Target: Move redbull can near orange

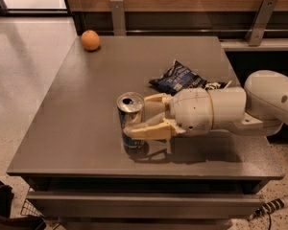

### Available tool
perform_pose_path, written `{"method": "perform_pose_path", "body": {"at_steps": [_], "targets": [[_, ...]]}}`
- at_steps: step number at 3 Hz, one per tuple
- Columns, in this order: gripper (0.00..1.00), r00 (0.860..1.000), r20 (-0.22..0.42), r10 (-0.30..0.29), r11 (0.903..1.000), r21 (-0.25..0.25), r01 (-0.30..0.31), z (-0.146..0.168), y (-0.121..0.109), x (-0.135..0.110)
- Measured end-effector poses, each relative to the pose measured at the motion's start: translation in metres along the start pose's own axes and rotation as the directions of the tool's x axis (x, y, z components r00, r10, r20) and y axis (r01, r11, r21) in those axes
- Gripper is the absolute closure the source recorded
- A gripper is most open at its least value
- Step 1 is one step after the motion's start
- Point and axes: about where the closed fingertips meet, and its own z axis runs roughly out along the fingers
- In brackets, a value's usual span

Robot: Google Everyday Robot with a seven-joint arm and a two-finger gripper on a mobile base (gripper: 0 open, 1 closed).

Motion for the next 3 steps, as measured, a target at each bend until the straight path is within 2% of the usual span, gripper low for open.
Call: {"method": "perform_pose_path", "body": {"at_steps": [1, 2, 3], "targets": [[1.0, 0.999, 0.025, 0.033, 0.9991, 0.026, -0.034, -0.016, -0.051, -0.027], [1.0, 0.998, 0.051, 0.043, 0.9941, 0.097, -0.048, -0.036, -0.112, -0.051], [1.0, 0.997, 0.079, 0.023, 0.9764, 0.212, -0.04, -0.051, -0.175, -0.066]]}}
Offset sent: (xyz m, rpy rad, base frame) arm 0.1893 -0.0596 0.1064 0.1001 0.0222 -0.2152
